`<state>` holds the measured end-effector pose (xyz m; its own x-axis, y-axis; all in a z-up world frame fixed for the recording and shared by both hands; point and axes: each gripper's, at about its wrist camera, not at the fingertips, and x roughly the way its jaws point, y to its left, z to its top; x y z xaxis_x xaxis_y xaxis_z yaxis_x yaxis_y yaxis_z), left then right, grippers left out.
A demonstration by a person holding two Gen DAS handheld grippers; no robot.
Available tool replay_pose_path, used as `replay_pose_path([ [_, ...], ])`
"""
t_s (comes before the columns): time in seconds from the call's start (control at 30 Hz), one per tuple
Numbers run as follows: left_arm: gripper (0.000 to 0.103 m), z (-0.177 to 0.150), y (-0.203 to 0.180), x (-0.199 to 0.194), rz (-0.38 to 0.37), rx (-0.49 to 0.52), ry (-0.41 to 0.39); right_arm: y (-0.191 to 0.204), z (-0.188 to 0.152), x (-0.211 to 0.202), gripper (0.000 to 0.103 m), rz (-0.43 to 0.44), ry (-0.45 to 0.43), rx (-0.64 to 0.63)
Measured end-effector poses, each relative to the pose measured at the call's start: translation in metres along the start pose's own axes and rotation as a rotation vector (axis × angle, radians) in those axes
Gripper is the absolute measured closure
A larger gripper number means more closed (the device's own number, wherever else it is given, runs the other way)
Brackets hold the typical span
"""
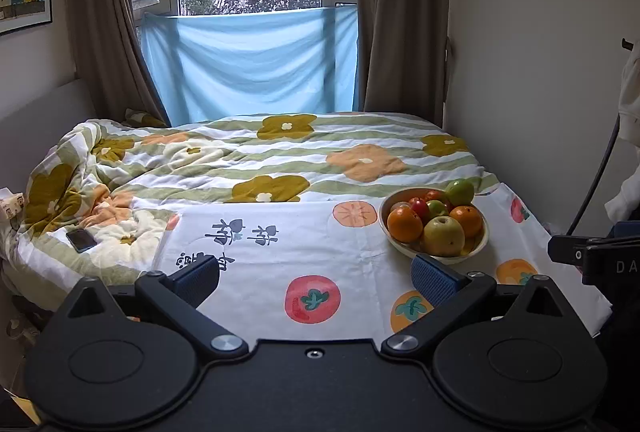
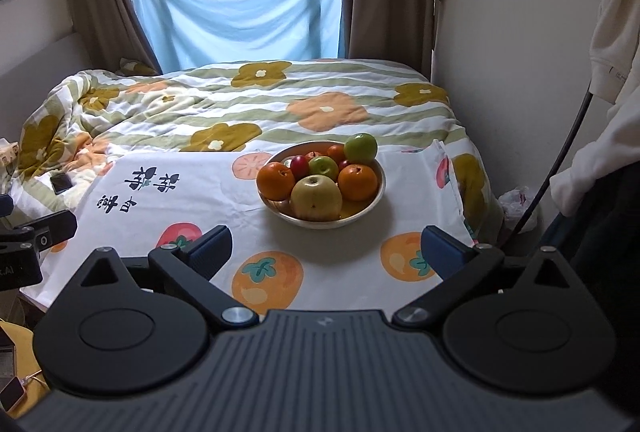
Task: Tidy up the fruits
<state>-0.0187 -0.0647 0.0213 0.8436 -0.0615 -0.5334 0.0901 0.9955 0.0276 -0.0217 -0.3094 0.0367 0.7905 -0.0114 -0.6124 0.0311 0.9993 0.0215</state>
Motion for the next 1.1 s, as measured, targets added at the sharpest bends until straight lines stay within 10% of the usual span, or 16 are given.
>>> replay_pose_path([
  [1.1, 0.000, -0.0012, 0.0090, -0.0021, 0.019, -0.009, 0.003, 0.0038, -0.0014, 0.0092, 0.000, 0.020, 0.033, 0.021],
])
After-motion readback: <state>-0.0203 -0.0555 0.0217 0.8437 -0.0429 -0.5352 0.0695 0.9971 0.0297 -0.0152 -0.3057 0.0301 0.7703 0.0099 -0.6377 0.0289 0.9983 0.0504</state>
